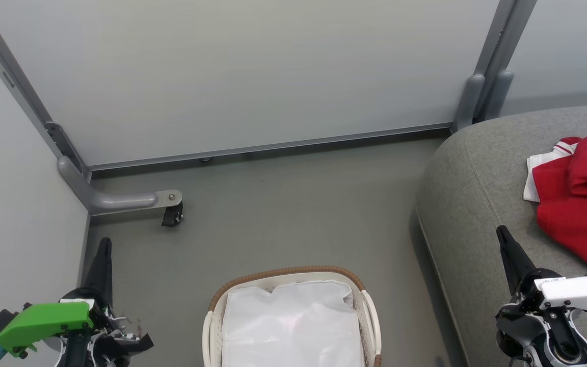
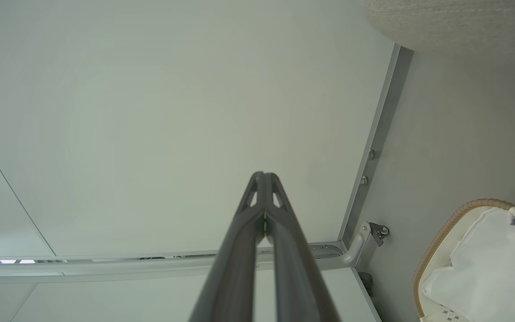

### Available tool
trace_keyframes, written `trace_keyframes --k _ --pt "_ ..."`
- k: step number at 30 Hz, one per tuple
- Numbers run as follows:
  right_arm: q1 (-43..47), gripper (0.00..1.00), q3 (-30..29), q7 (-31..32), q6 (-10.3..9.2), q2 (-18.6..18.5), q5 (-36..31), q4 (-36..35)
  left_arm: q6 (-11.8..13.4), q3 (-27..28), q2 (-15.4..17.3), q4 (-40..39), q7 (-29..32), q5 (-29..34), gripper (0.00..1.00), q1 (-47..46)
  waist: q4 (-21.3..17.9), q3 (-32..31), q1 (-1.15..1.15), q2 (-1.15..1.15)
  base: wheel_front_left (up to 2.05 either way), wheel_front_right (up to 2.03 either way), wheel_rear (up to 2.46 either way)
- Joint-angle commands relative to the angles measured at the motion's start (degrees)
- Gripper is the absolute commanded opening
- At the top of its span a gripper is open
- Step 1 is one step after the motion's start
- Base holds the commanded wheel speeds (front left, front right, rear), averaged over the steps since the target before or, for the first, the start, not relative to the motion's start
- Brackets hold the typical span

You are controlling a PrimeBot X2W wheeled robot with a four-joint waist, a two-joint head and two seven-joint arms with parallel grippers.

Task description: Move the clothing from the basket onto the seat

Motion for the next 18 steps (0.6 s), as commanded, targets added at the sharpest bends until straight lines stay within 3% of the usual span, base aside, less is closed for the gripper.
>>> trace_keyframes --k 1,18 --pt "0.61 0.0 -0.12 0.19 -0.02 -0.36 0.19 -0.17 -0.39 0.11 0.35 -0.08 0.17 -0.17 0.0 -0.62 0.0 0.0 0.0 0.0 0.0 0.0 0.0" --pt "0.61 0.0 -0.11 0.18 -0.02 -0.37 0.19 -0.17 -0.39 0.11 0.35 -0.09 0.18 -0.18 0.0 -0.62 0.0 0.0 0.0 0.0 0.0 0.0 0.0"
